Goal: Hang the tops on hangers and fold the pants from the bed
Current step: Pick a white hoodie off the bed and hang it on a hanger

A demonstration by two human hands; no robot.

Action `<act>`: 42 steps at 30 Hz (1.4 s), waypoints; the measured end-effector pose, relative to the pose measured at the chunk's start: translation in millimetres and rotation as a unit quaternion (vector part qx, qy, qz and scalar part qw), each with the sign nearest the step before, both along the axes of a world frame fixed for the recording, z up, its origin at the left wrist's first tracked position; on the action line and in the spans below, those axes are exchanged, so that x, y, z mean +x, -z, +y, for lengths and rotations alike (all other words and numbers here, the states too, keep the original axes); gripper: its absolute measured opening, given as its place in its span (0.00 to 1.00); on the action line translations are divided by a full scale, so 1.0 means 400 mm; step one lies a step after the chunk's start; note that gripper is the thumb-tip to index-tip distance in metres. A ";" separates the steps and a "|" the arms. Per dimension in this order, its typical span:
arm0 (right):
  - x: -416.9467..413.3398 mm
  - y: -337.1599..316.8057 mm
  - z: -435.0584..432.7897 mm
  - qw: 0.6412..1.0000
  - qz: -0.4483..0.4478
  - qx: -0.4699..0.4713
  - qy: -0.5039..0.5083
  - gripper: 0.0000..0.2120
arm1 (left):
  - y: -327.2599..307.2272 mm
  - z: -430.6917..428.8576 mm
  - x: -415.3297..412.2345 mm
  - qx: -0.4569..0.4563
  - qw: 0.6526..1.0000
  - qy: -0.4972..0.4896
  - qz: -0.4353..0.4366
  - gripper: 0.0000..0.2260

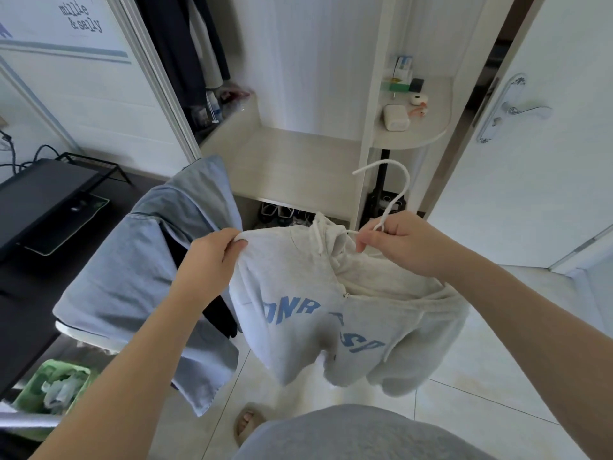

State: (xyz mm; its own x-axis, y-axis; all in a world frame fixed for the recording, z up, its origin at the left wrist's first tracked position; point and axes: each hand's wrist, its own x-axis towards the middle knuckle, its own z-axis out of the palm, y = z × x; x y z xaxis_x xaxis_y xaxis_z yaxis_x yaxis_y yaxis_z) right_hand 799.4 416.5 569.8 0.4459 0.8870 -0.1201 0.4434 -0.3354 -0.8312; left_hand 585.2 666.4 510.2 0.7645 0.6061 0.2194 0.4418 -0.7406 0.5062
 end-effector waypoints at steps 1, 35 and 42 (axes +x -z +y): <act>0.002 0.005 -0.004 1.000 0.009 -0.007 -0.001 0.15 | -0.006 0.004 -0.004 -0.003 1.000 0.006 0.005 0.08; -0.054 0.044 -0.042 0.986 0.043 0.146 0.063 0.18 | -0.053 -0.026 -0.052 0.000 0.997 0.073 -0.027 0.19; -0.046 0.027 -0.067 0.990 0.017 0.132 0.036 0.16 | -0.077 -0.078 -0.023 -0.228 0.967 0.099 -0.058 0.12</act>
State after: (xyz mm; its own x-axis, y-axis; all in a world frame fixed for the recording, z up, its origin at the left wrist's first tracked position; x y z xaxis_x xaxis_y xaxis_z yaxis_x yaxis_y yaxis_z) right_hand 781.1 389.7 559.2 0.5083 0.8557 0.0969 0.3972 -0.1331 -0.9081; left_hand 576.1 635.1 541.0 0.8621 0.5038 0.0550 0.2344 -0.4927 0.8380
